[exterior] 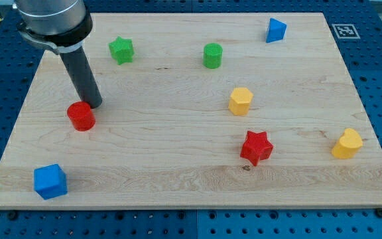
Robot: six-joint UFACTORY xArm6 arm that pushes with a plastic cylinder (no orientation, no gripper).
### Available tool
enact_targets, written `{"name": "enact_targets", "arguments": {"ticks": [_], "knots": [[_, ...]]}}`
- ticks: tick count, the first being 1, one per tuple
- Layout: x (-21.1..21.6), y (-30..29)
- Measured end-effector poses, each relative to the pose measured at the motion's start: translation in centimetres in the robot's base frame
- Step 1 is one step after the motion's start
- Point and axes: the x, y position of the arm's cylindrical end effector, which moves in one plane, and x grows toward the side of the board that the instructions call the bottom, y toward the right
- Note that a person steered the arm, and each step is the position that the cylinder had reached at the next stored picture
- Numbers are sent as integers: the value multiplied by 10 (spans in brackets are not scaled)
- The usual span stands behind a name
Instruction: Push the red circle towards the blue cube
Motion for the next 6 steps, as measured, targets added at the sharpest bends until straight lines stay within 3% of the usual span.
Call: {"name": "enact_targets", "arguments": {"ticks": [6], "knots": [[26, -22]]}}
